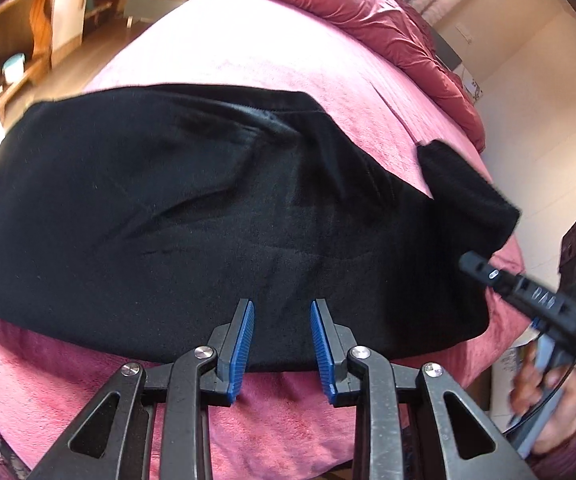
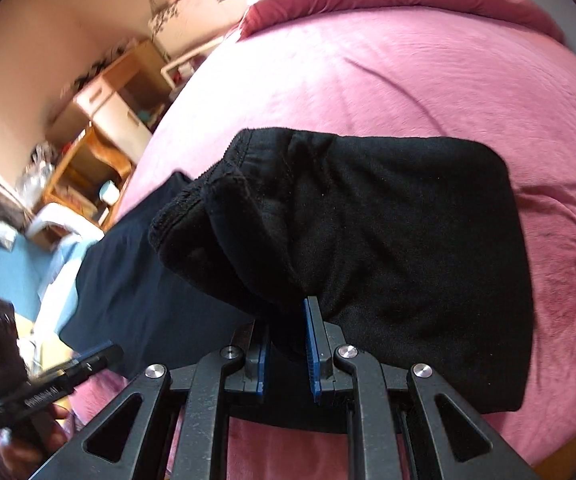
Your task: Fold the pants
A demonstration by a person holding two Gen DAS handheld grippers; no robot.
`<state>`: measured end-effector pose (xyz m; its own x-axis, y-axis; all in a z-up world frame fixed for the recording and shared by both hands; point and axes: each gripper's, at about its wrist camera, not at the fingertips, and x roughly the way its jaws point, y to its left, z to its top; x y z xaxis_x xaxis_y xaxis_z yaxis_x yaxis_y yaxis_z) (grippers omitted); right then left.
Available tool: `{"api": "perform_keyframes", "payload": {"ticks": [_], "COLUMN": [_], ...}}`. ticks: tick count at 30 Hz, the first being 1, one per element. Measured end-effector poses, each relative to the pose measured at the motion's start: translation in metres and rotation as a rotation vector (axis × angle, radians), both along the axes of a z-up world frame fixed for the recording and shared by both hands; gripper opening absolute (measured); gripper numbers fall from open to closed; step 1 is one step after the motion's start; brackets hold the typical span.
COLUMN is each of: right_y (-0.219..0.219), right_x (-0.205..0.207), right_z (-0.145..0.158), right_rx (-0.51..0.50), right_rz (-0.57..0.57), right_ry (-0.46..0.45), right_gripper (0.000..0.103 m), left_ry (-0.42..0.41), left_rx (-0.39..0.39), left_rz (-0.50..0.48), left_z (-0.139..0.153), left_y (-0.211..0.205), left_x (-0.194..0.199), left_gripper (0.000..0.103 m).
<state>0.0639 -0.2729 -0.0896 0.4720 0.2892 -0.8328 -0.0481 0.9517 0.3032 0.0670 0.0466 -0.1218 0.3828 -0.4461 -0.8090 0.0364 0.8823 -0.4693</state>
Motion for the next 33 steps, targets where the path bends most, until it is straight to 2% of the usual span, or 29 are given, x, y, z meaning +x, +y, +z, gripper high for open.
{"api": "perform_keyframes", "payload": {"ticks": [6,10,12,13,14,17,21,25,30,33], "right_y": [0.038,0.053,0.054,0.052,0.05,0.043,0.025,-0.011,-0.064,-0.093], "right_x": [0.005,0.0,-0.004,-0.006,-0.008,-0.019,-0.046,-0.082,-0.11,-0.118], "right_z": [-0.016,-0.022,-0.022,-0.02,-0.019,-0.014,-0.014,-0.014,-0.019,-0.025], "right_rx": [-0.117,-0.15,-0.114,-0.073,-0.019,0.054,0.091,0.058,0.036,0.044], "right_rz": [0.07,0.132,0.159,0.179,0.199,0.211,0.163,0.088,-0.067,-0.176], "right_ry": [-0.003,-0.022,-0.035,-0.032,-0.022,-0.027,-0.009,0.011,0.04,0.065], "right_gripper": [0.016,0.026,0.035,0.05,0.059,0.059,0.059,0.059,0.059,0.059], "left_ry": [0.054,0.092,0.105,0.112,0.123,0.141,0.134,0.165,0.203,0.225], "left_rx": [-0.148,-0.226,-0.239,-0.253,-0.265,-0.295,-0.257,-0.214,-0.135,-0.143], "left_rz": [0.004,-0.02,-0.028,-0.036,-0.041,-0.05,-0.064,-0.11,-0.144,-0.148], "left_z": [-0.006,-0.007,-0.007,-0.007,-0.006,-0.004,0.001,-0.004,-0.02,-0.027], "left_y": [0.007,-0.001,-0.007,-0.011,-0.015,-0.024,-0.038,-0.059,-0.088,-0.099], "left_x": [0.011,0.023,0.028,0.031,0.034,0.04,0.047,0.059,0.081,0.09], "left_gripper": [0.029,0.031,0.031,0.031,0.032,0.041,0.048,0.054,0.054,0.051]}}
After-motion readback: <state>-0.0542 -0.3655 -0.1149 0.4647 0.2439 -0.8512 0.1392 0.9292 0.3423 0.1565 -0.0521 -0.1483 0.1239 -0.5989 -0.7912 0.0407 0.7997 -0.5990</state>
